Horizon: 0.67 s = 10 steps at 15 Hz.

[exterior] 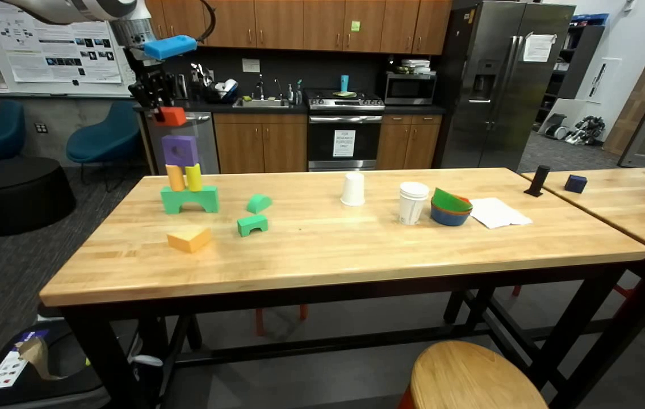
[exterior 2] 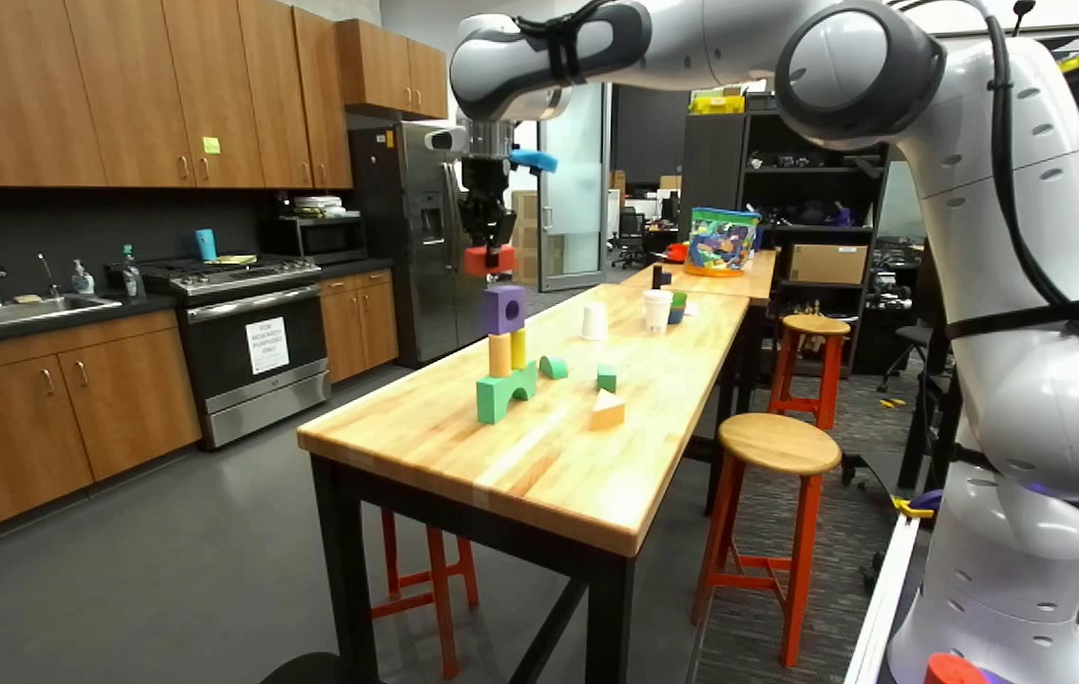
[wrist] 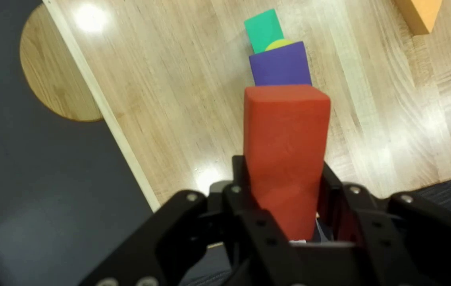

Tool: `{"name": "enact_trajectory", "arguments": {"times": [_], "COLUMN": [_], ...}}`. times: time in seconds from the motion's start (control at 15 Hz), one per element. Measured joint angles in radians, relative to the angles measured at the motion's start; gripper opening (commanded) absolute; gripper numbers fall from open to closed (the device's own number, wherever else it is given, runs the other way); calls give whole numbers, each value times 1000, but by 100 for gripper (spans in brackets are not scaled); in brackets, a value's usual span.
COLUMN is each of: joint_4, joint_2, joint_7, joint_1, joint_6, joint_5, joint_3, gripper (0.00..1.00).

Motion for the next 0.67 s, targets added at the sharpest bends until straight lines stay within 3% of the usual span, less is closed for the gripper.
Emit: {"name": "enact_trajectory", "arguments": {"times": [0.67], "joint_4": [-14], "joint_2": [-3], "joint_7": [-109], "joint_1": [-25], "joint_6": [19], "joint_5": [123], "joint_3": [3], "gripper": [16]}}
